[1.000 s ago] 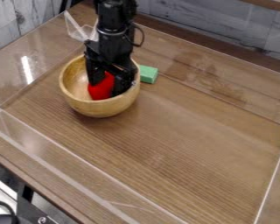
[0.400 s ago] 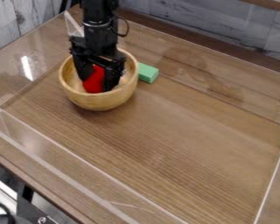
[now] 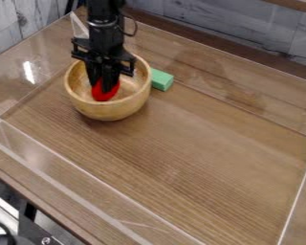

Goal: Move the red fruit to the right side of the table

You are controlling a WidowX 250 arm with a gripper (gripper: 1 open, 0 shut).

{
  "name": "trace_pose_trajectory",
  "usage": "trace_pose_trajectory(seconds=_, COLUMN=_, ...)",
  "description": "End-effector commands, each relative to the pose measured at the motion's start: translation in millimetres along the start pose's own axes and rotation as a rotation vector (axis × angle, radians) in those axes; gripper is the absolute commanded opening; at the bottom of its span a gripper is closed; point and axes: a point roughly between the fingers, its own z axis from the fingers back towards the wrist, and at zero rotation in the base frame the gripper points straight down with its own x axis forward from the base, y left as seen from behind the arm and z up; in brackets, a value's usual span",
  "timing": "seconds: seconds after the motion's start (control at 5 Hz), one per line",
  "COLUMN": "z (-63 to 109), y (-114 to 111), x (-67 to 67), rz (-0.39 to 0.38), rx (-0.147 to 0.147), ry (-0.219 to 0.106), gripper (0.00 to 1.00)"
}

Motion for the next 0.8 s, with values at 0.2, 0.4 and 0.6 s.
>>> trace_pose_trajectory(seconds=0.2, z=79.0, y=-23.6, x=0.4, rz=0.074, rx=0.019, ry=-0.160, gripper=0.00)
trace_pose_trajectory(seconds=0.4, z=101.5, y=-58.8, x=-2.2, rz=0.013, rx=-0.004, ry=-0.188, gripper=0.00)
trace_pose_trajectory(seconds=0.6, z=113.6, y=-102.2, x=-13.4, rz=-0.088, rx=-0.018, ry=-0.191, gripper=0.00)
